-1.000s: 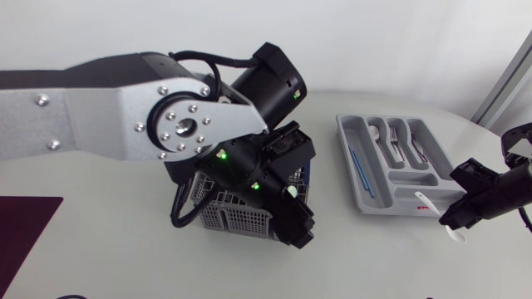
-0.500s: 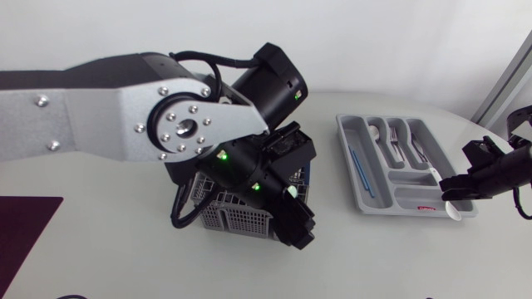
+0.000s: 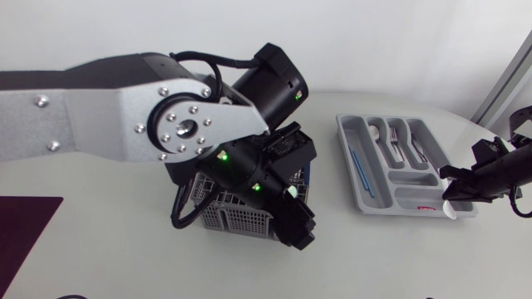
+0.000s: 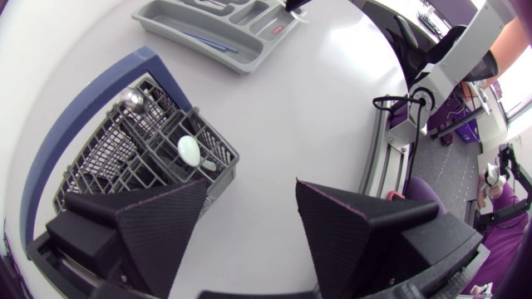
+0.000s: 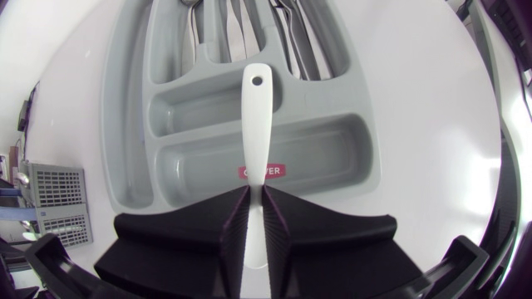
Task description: Unload the cutlery basket into the drawer organizer.
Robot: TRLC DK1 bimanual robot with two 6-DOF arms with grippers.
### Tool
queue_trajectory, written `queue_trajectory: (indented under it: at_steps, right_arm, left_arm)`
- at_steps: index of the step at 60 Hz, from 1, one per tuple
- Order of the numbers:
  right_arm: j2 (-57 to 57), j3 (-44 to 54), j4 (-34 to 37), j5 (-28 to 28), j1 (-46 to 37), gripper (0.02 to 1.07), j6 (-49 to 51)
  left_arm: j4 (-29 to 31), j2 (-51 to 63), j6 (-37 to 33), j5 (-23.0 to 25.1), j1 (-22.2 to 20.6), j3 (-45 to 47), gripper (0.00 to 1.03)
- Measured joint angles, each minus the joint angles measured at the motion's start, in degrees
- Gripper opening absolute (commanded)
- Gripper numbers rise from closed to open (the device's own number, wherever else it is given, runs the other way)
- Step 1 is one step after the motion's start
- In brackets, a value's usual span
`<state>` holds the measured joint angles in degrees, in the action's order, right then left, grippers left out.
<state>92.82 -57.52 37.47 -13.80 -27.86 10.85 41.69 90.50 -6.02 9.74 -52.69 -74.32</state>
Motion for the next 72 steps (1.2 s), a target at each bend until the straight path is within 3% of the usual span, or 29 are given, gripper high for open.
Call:
queue_trajectory:
  at_steps: [9, 18, 31, 41, 72]
  right_arm:
    - [0.4, -0.1, -0.9, -0.5, 0.5, 0.11, -2.3]
    - [0.4, 0.7, -4.2, 8.7, 5.4, 0.12, -8.1]
    - [-2.1, 5.0, -7.0, 11.8, 8.8, 0.12, -14.8]
    - [-4.9, 6.1, -10.1, 12.1, 9.1, 0.08, -19.1]
    - [-14.3, 13.1, -21.1, 12.9, 12.8, 0.07, -28.7]
  left_arm:
    - [0.0, 0.0, 0.0, 0.0, 0.0, 0.0, 0.87]
    - [0.0, 0.0, 0.0, 0.0, 0.0, 0.0, 0.87]
    - [0.0, 0.0, 0.0, 0.0, 0.0, 0.0, 0.87]
    - [0.0, 0.0, 0.0, 0.0, 0.0, 0.0, 0.87]
    - [0.0, 0.0, 0.0, 0.0, 0.0, 0.0, 0.87]
